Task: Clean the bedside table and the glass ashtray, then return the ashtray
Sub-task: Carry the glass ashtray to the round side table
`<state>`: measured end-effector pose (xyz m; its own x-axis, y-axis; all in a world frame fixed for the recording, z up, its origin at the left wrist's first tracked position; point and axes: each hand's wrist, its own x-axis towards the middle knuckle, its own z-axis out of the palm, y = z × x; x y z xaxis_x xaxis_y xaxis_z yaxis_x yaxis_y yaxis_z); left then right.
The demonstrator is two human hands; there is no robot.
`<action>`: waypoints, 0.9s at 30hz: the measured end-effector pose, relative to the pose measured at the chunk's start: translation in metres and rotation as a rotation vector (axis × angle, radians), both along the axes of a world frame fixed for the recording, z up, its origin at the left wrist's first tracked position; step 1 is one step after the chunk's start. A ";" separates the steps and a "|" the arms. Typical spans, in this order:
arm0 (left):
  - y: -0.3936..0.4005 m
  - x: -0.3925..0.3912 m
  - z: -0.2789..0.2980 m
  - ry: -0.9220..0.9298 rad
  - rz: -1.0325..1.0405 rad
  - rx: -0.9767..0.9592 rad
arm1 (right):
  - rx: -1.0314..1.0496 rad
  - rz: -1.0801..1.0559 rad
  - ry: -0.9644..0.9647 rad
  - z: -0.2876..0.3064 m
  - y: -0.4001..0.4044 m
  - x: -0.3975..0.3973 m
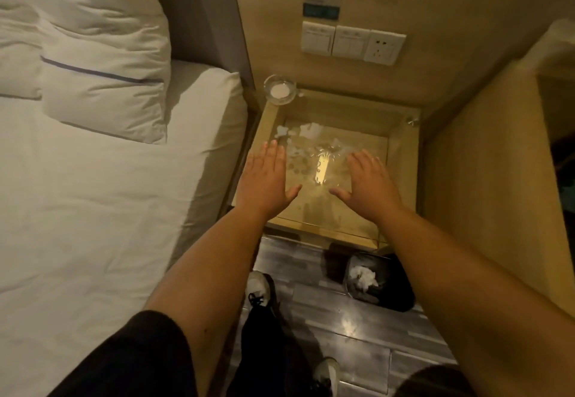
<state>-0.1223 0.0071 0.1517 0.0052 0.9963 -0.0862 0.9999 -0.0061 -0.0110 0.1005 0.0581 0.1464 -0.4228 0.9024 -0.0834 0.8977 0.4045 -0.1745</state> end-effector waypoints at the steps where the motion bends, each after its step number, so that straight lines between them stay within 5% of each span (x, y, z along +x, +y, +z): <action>1: 0.009 -0.008 -0.003 0.004 0.002 -0.003 | -0.002 0.005 -0.002 -0.002 0.009 -0.009; 15: 0.164 -0.128 -0.063 -0.141 -0.019 -0.104 | -0.111 -0.100 0.037 -0.054 0.152 -0.116; 27: 0.275 -0.145 -0.145 -0.462 0.115 -0.090 | -0.229 -0.086 0.144 -0.134 0.272 -0.167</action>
